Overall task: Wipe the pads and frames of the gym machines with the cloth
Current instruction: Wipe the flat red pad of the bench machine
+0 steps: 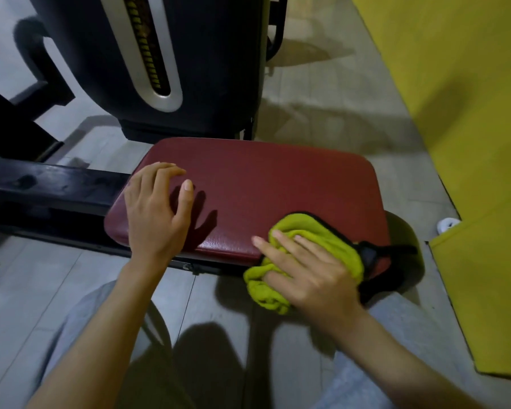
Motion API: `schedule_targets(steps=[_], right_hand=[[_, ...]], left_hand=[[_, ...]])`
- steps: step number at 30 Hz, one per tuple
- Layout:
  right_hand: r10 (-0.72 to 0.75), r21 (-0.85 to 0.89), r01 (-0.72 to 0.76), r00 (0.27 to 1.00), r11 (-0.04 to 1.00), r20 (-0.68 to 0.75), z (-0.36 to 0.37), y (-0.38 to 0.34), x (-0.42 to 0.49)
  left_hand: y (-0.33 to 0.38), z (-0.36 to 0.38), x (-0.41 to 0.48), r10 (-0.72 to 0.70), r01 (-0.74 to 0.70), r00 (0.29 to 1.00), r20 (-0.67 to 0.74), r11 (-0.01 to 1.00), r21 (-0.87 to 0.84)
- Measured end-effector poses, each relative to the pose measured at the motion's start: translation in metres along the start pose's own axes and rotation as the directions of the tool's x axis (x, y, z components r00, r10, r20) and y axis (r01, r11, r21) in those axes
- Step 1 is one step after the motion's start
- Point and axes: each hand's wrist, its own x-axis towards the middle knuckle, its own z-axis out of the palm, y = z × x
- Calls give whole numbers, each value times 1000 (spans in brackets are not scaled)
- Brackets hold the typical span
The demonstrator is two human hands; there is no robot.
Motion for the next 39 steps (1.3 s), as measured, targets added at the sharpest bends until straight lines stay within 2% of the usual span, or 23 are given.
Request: schedule_targets(steps=[3,6,13,18,23,28,34,35,37,39], right_hand=[[21,52,-21,1000,998,4,31,-34,33],[-3,72,2,1000,997,14,35,-34,36],[-24,62,14,988,998,155,-42,34,-37],[102,120,-142,950,983,294,-81,80,-90],[104,220,-168,955,961,277,-60,66,-61],[154,202,-227,935,953,320,-50,50,-41],[114,239,-220,913,946,391,-44,41,-23],[124,278,-240,918,930,378,-45,43,-21],[222,389,-310,941,868,255,-52,48,-19],[430,474,-429,896,769,113,-61,53,-14]], left_hand=[[-1,0,-1,22,-22,1000,-13,1000,9],[-3,0,0,17,-17,1000,-5,1000,15],[-3,1,0,-27,27,1000,3,1000,1],[-1,3,-1,-56,57,998,-18,998,22],[1,5,-2,-62,64,997,-47,997,52],[1,5,-3,-55,58,997,-59,997,48],[-1,5,-3,-72,74,995,-73,997,22],[-1,4,-3,-74,76,994,-74,997,17],[-3,4,-3,-80,80,994,-70,997,1],[-5,5,-3,-85,85,995,-55,996,-11]])
